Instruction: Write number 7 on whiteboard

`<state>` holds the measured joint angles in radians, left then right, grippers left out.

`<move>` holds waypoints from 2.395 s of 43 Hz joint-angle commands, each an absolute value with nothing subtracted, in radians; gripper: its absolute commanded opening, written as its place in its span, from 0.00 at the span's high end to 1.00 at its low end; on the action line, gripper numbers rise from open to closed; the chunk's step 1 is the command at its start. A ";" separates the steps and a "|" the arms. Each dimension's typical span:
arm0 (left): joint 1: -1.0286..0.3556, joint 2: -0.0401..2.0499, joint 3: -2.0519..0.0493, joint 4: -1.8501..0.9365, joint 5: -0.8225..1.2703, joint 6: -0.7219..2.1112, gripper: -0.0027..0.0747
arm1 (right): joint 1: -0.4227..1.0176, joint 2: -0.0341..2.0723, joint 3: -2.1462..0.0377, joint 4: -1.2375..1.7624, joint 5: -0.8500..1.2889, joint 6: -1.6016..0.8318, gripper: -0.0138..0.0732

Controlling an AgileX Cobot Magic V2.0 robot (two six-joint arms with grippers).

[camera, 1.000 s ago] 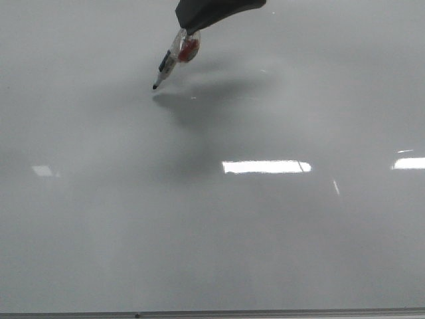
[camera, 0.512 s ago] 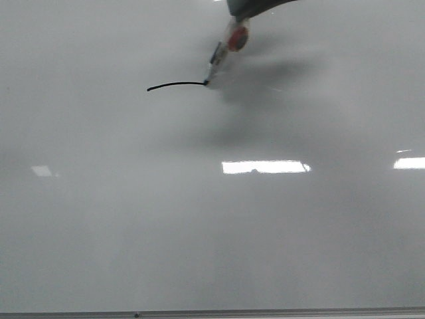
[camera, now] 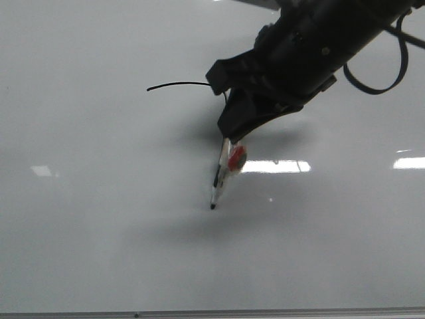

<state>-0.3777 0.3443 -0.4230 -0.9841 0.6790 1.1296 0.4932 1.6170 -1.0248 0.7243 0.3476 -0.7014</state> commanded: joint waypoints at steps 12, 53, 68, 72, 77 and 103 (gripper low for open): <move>-0.374 0.368 -0.450 -1.050 0.646 1.132 0.99 | 0.662 1.333 -1.056 0.732 0.516 -0.876 0.92; -0.374 0.812 -0.611 -1.175 1.027 1.257 0.40 | 0.699 1.327 -1.215 1.106 1.058 -1.017 0.92; -0.374 0.815 -0.611 -1.181 1.027 1.290 0.79 | 0.698 1.380 -1.215 1.163 1.068 -1.044 0.92; -0.374 0.815 -0.611 -1.164 1.028 1.290 0.85 | 0.698 1.380 -1.215 1.161 1.072 -1.044 0.92; -0.374 0.815 -0.611 -1.159 1.047 1.290 0.91 | 0.698 1.380 -1.215 1.161 1.071 -1.044 0.92; -0.374 0.890 -0.616 -0.839 0.854 0.930 0.99 | 0.643 1.257 -1.216 1.080 0.978 -0.992 0.14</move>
